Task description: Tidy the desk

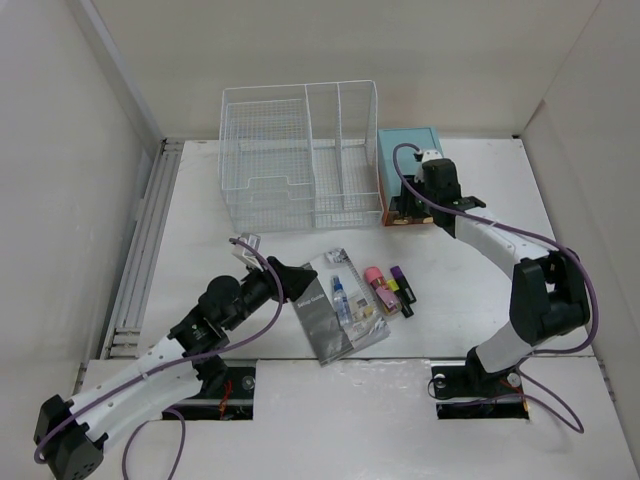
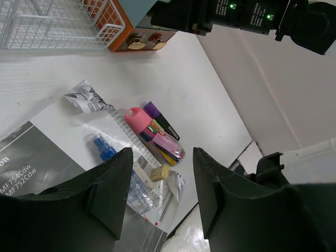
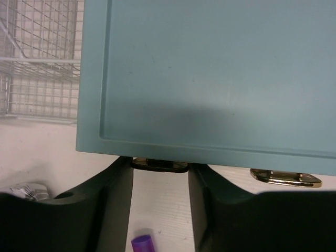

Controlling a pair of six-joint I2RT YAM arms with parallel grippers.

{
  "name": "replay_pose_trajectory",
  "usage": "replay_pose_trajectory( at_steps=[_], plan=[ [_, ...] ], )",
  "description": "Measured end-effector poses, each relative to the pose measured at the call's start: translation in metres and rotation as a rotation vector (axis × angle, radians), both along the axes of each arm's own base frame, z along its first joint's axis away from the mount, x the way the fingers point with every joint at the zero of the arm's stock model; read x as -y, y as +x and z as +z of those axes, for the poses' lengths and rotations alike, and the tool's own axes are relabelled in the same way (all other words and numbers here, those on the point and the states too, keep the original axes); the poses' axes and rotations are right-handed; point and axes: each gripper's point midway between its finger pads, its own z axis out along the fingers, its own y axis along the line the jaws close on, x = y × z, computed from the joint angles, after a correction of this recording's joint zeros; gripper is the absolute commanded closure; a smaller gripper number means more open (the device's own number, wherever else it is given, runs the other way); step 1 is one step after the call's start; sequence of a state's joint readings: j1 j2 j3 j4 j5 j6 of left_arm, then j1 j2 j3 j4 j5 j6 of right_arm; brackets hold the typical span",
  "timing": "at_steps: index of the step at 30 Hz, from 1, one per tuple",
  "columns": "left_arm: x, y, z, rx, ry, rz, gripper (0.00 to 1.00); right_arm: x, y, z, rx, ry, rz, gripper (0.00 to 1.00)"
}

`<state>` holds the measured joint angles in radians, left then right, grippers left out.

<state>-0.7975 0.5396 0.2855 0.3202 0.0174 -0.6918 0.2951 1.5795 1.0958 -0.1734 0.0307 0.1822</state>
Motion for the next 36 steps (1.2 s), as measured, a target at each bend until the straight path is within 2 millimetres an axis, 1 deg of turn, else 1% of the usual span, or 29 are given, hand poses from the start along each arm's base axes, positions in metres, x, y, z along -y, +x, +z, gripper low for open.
replay_pose_trajectory(
  at_steps=[2,7,9,17,25,31,36],
  plan=[
    [0.000,0.000,0.000,-0.001,0.001,-0.001,0.54,0.000,0.000,0.000,0.001,0.000,-0.001,0.70],
    [-0.003,-0.003,0.003,0.006,-0.006,-0.001,0.54,-0.001,-0.002,-0.002,0.011,0.007,0.007,0.71],
    [-0.004,-0.004,0.004,0.009,-0.010,-0.001,0.54,-0.001,-0.007,-0.002,0.026,0.013,0.022,0.71],
    [-0.006,-0.006,0.007,0.015,-0.016,0.000,0.55,0.000,-0.046,-0.005,0.000,0.007,0.106,0.72],
    [-0.004,-0.004,0.001,-0.001,0.000,-0.001,0.55,0.003,-0.081,-0.005,-0.072,-0.009,0.169,0.72],
    [-0.004,-0.004,-0.001,-0.007,0.007,-0.002,0.55,-0.001,-0.092,0.001,-0.116,-0.028,0.217,0.75],
    [-0.003,-0.005,-0.001,-0.005,0.005,-0.006,0.55,-0.001,-0.100,-0.003,-0.185,-0.078,0.259,0.75]
  ],
)
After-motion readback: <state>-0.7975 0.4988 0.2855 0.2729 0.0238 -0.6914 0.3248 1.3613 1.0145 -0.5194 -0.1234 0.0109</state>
